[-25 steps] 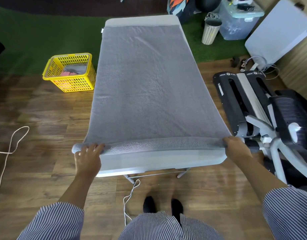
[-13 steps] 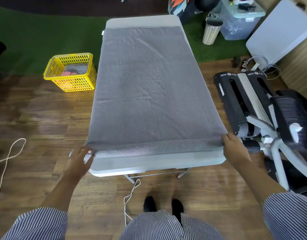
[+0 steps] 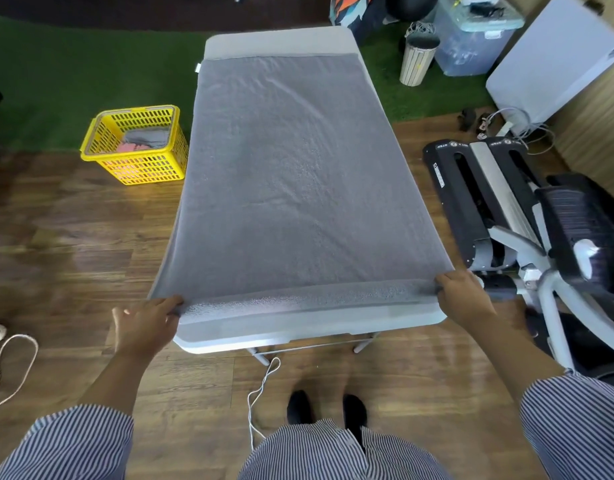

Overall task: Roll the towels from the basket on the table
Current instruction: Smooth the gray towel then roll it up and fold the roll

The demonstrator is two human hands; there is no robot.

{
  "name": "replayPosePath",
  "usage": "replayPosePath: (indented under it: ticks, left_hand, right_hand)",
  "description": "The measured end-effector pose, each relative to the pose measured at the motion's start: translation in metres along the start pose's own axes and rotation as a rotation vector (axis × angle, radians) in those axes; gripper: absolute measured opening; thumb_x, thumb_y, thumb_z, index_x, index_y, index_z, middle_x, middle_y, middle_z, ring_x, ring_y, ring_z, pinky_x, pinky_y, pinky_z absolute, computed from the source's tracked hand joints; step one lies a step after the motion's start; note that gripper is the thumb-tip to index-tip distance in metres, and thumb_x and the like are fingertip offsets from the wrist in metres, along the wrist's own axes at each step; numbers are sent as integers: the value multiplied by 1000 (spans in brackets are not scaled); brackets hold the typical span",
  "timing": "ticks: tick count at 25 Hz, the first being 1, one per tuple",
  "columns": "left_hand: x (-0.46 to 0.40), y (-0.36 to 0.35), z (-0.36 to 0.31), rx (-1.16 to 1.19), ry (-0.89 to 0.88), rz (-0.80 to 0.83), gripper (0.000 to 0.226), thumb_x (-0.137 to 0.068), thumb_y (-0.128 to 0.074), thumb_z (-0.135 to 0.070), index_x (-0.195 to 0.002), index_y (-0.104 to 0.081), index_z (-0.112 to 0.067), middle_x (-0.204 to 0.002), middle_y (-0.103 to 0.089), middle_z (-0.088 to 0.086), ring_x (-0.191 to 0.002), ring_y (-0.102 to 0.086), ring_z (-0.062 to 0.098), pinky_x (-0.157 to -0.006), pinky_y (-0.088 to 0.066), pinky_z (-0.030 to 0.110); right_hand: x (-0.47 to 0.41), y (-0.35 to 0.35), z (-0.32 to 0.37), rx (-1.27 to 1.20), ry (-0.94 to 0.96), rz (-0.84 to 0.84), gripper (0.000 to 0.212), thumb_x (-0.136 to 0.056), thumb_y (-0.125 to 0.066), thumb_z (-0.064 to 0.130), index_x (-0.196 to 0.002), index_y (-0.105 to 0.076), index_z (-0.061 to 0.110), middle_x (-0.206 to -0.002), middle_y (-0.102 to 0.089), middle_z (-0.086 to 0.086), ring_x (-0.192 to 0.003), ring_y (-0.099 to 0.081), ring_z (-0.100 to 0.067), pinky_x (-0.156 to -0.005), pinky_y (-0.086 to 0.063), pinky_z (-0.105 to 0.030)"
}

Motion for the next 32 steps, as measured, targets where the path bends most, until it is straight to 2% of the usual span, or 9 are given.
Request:
replayPosePath:
  ticks: [3,8,12,16,19,22,25,27,32]
  left_hand:
    - [0,0,0,65,31,-34,34,-74,-68,-4,-102,-72,-25,-109,-68,5,-88,-66,34,-83,-38,59]
    - [3,-2,-19,142,-106,-163,43,-59,-68,18,-97,-68,-2,-96,-68,16,-77,-66,39,-65,-53,56]
    - [4,-6,-22,88,-75,-75,50,-59,-77,2,-107,-67,-7,-103,-69,12,-92,-67,33,-78,-47,60]
    - [3,2,-32,-6,-51,-133,28,-64,-68,-3,-91,-70,-11,-86,-71,8,-79,-68,29,-81,-39,61]
    - [0,1,-19,-47,-106,-109,28,-69,-45,-22,-81,-70,-17,-72,-70,2,-71,-67,26,-80,-37,53]
    - [-2,3,-17,-28,-101,-122,29,-70,-48,-19,-85,-72,-15,-79,-71,5,-70,-67,32,-76,-41,55]
    - [-2,0,-28,73,-91,-223,27,-70,-60,3,-94,-68,-8,-90,-69,10,-76,-66,35,-74,-46,56]
    - [-1,-5,-35,139,-169,-244,24,-73,-53,0,-91,-68,-5,-85,-69,11,-74,-67,34,-70,-51,55]
    - [0,-12,-41,148,-123,-50,47,-59,-79,0,-105,-68,-2,-103,-70,15,-97,-66,36,-101,-32,64]
  right_hand:
    - [-7,0,1,13,-22,13,17,-71,-57,-8,-87,-62,-4,-88,-61,-21,-88,-55,-41,-89,-39,-48]
    - [-7,3,1,-90,-47,-45,36,-69,-49,-22,-100,-58,-7,-99,-56,-22,-90,-53,-41,-68,-46,-46]
    - [-9,-3,1,-77,-8,58,48,-67,-58,-13,-114,-58,-5,-116,-57,-20,-111,-49,-42,-98,-38,-48]
    - [-10,2,5,-50,-61,81,32,-71,-54,-10,-99,-63,-1,-99,-62,-20,-96,-51,-41,-91,-42,-47]
    - [-6,10,10,5,30,62,14,-76,-48,1,-75,-61,8,-83,-63,-17,-87,-56,-37,-100,-35,-51]
    - [-8,17,11,71,48,125,10,-81,-49,4,-80,-54,13,-93,-60,-11,-97,-53,-32,-111,-19,-47]
    - [-16,13,5,20,-9,5,21,-75,-53,-7,-93,-59,1,-99,-58,-16,-92,-54,-38,-95,-35,-50]
    - [-15,8,2,2,9,-2,20,-70,-52,-12,-84,-62,-3,-88,-60,-20,-77,-58,-40,-81,-46,-53]
    - [-10,9,5,-11,34,75,24,-66,-57,-4,-88,-64,-6,-98,-62,-20,-93,-56,-41,-92,-42,-51]
Point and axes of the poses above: each hand's wrist, its own x-axis away from the middle knuckle, its own y-axis out of the back of the hand, z = x × y, the point moved 2 cm from there along -x, towards the middle knuckle
